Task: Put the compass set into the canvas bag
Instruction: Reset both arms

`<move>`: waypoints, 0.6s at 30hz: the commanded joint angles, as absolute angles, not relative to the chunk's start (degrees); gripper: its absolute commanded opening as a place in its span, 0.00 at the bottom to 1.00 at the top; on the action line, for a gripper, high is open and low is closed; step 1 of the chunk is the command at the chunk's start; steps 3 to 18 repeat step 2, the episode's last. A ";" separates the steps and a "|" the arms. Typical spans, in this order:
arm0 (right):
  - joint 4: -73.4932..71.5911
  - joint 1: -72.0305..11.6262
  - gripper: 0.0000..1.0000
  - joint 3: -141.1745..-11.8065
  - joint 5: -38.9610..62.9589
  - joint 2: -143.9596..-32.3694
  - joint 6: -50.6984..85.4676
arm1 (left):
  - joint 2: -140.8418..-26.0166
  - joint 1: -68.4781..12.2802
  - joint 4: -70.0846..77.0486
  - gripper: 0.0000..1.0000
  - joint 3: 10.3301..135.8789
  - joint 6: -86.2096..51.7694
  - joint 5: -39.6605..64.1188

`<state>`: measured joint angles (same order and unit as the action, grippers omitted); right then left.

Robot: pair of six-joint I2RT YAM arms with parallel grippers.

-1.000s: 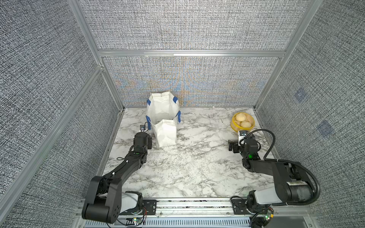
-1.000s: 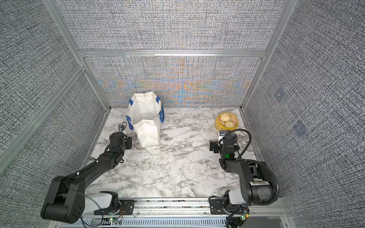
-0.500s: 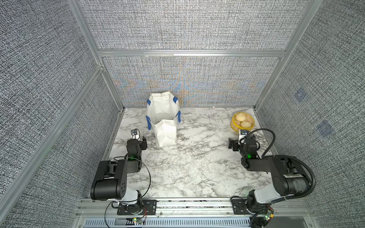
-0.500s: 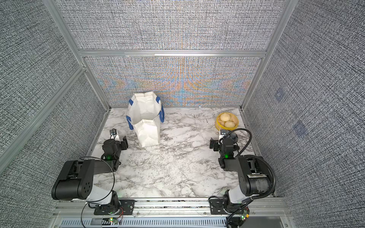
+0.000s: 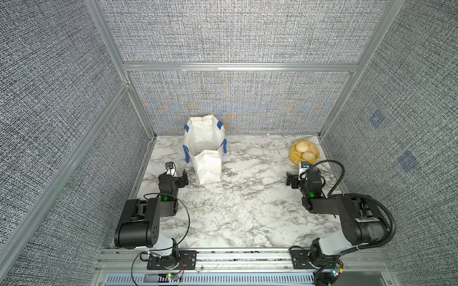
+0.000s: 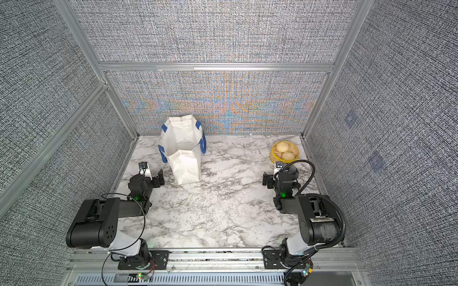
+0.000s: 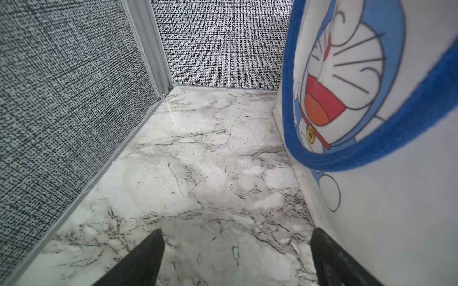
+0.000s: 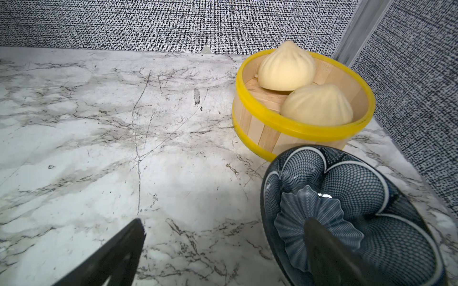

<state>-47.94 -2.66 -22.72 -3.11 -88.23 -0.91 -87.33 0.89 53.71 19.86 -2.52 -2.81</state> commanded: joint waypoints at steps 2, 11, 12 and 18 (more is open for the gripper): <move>-48.16 -2.91 0.99 -22.76 -3.87 -87.73 -1.36 | -87.36 0.88 54.18 0.99 19.91 -1.93 -1.72; -48.16 -2.91 0.99 -22.76 -3.87 -87.73 -1.36 | -87.36 0.88 54.18 0.99 19.91 -1.93 -1.72; -48.16 -2.91 0.99 -22.76 -3.87 -87.73 -1.36 | -87.36 0.88 54.18 0.99 19.91 -1.93 -1.72; -48.16 -2.91 0.99 -22.76 -3.87 -87.73 -1.36 | -87.36 0.88 54.18 0.99 19.91 -1.93 -1.72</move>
